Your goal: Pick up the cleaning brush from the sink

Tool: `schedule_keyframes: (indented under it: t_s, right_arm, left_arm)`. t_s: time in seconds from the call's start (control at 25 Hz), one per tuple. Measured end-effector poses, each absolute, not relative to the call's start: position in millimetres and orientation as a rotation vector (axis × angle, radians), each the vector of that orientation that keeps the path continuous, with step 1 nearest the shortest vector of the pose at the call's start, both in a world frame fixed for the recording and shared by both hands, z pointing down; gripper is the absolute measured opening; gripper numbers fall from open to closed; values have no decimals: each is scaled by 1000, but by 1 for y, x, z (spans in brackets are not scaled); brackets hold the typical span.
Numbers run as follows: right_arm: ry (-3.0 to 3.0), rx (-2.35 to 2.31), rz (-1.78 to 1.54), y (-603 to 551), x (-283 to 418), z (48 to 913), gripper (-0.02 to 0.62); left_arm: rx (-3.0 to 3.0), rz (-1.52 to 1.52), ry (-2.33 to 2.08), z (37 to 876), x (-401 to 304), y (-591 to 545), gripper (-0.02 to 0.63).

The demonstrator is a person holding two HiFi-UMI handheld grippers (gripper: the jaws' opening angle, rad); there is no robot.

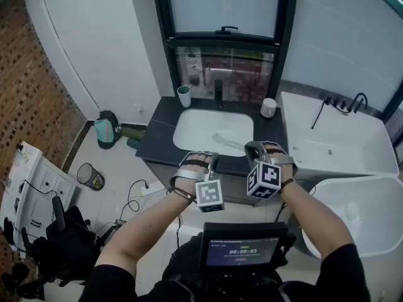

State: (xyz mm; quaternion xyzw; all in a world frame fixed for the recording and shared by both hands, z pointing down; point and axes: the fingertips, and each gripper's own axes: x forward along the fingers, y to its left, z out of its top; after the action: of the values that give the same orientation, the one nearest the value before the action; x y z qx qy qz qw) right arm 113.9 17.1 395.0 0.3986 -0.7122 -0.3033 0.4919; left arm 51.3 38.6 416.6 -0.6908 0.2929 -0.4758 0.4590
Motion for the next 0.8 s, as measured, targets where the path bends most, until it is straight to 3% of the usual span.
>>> schedule_keyframes:
  t_s: [0.32, 0.36, 0.8]
  right_arm:
    - [-1857, 1054, -370, -66, 83, 432, 5]
    - [-1881, 1073, -296, -87, 83, 435, 34]
    - [-1972, 1034, 179, -293, 108, 491, 53]
  left_arm:
    - [-1710, -1184, 787, 430, -8, -47, 8]
    - [-1723, -1176, 794, 429, -11, -64, 8]
    - [-1804, -1198, 842, 444, 4, -253, 11]
